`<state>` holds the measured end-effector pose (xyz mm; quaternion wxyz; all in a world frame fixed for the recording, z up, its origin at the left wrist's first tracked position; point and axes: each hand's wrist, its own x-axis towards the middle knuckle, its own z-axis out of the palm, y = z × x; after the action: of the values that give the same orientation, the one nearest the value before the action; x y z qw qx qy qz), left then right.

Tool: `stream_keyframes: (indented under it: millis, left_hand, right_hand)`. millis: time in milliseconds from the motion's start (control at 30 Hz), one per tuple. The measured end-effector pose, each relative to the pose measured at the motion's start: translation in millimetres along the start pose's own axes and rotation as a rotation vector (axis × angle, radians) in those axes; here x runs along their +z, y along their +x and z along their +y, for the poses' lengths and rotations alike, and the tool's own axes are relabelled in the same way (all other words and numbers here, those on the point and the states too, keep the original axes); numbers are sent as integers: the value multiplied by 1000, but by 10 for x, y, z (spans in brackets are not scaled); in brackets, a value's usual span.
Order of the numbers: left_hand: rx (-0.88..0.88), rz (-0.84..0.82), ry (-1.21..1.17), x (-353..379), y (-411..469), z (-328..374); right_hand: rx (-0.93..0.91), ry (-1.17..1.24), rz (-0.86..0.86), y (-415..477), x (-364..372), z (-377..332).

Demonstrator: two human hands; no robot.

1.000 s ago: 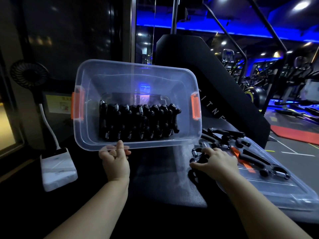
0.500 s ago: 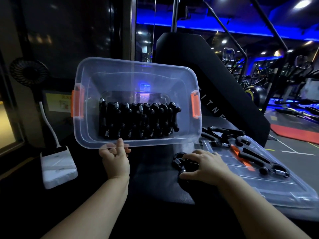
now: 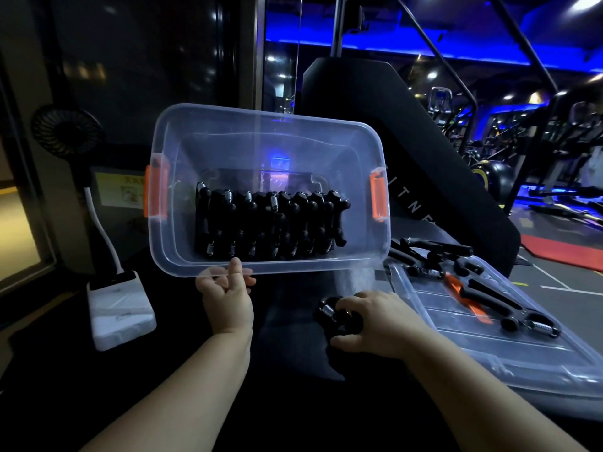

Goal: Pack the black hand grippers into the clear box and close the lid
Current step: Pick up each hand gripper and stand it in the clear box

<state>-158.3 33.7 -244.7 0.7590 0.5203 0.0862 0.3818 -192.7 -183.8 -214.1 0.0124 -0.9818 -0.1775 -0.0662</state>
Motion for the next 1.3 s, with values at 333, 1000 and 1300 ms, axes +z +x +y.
stream_keyframes:
  millis: [333,1000,1300]
  left_hand:
    - [-28,-7,-2,-12,-18,22]
    - [-110,-76,-106,-46,-25,81]
    - [-68,-68,-129,-33,13,22]
  right_hand:
    - [-75,-104,10,83,-223,-81]
    - [-314,107,653,719,-1313,-280]
    - [-301,-55,508,1756,-1225,-232]
